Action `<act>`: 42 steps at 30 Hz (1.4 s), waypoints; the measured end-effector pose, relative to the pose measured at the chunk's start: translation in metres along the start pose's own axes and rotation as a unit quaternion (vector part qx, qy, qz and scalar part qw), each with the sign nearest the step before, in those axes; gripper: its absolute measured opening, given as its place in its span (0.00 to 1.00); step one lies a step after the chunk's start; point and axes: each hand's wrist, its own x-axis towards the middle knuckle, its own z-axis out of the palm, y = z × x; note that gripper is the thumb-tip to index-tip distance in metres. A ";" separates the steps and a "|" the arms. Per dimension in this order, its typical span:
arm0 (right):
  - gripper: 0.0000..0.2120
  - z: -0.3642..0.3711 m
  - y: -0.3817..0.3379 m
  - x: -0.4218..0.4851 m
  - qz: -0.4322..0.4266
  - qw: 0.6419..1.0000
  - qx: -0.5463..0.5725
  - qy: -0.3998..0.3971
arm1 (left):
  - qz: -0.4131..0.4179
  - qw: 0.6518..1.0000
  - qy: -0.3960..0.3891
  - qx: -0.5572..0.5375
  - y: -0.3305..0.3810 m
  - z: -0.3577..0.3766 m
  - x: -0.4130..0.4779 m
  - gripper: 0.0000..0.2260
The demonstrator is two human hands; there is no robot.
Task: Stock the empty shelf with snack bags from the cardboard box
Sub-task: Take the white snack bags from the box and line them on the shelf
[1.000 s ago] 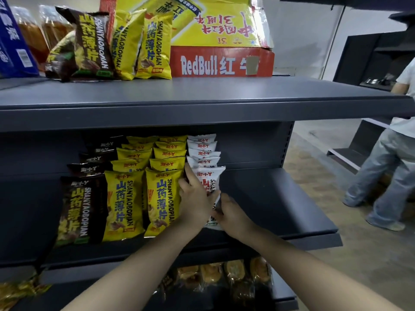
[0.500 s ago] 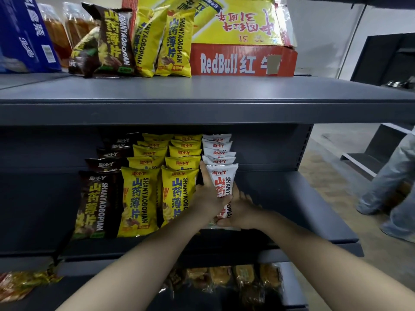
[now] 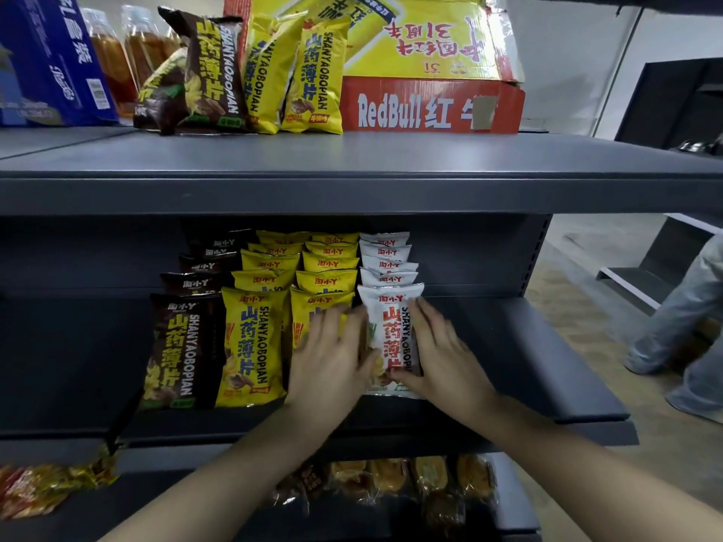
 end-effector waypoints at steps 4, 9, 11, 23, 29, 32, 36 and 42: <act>0.57 0.004 -0.002 0.007 -0.074 0.987 -0.140 -0.022 | 0.014 0.993 -0.058 0.104 -0.053 0.017 -0.019 0.52; 0.58 0.009 0.001 0.019 -0.088 0.974 -0.191 -0.086 | 0.091 0.977 -0.114 0.158 -0.083 0.025 -0.027 0.57; 0.58 0.011 0.002 0.020 -0.094 0.973 -0.190 -0.094 | 0.096 0.977 -0.108 0.157 -0.084 0.028 -0.025 0.56; 0.56 0.009 -0.010 0.014 -0.047 0.977 -0.181 -0.099 | 0.048 0.978 -0.126 0.159 -0.068 0.030 -0.022 0.59; 0.42 -0.018 -0.012 -0.018 -0.071 0.988 -0.127 -0.048 | 0.061 0.985 -0.079 0.141 -0.045 0.015 -0.037 0.43; 0.32 -0.029 -0.009 -0.040 -0.076 0.989 -0.115 -0.052 | 0.071 0.991 -0.037 0.106 -0.017 0.005 -0.046 0.29; 0.28 -0.040 0.000 -0.079 -0.053 0.987 -0.135 -0.074 | 0.105 0.994 -0.012 0.036 0.028 -0.006 -0.060 0.14; 0.28 -0.045 0.020 -0.155 -0.016 0.989 -0.121 -0.079 | 0.094 0.991 -0.097 -0.014 0.096 -0.004 -0.097 0.15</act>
